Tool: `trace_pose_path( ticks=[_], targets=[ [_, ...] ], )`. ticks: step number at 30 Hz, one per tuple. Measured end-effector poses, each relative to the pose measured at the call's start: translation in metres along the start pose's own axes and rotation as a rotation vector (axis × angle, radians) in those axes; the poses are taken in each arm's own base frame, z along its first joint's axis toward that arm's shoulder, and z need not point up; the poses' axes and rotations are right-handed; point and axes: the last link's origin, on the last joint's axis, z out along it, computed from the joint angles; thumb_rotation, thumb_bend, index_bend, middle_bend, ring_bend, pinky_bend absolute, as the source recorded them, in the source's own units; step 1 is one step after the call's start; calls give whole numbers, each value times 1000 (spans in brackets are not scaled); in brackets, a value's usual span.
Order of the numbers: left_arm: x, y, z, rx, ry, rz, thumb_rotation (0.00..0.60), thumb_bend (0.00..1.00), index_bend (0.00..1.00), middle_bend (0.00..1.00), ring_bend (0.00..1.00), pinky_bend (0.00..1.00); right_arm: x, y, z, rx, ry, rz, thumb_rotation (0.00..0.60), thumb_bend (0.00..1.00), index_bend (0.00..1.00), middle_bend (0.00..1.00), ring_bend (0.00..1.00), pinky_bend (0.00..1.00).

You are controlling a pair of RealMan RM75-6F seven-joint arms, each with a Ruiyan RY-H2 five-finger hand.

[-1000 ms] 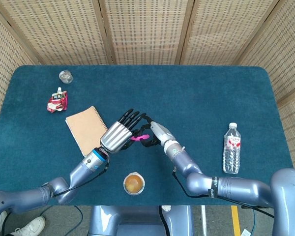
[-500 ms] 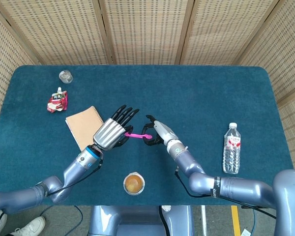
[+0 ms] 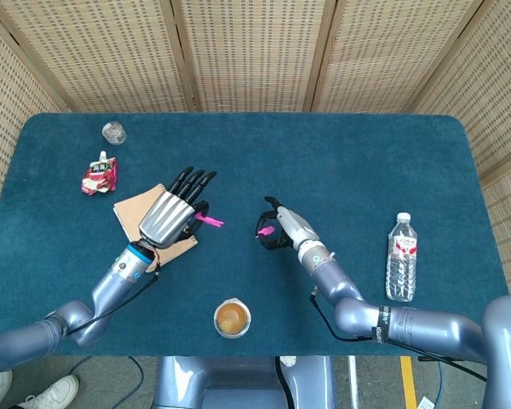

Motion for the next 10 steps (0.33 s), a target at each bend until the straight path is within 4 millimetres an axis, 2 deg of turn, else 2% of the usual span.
trace_pose_path(
  ticks=[10],
  targets=[
    [25,-47,-11,93,33,40,600,490,814,0,0,0,13,3,-7,-3,26,10,600,739,702,49,0,0]
  ],
)
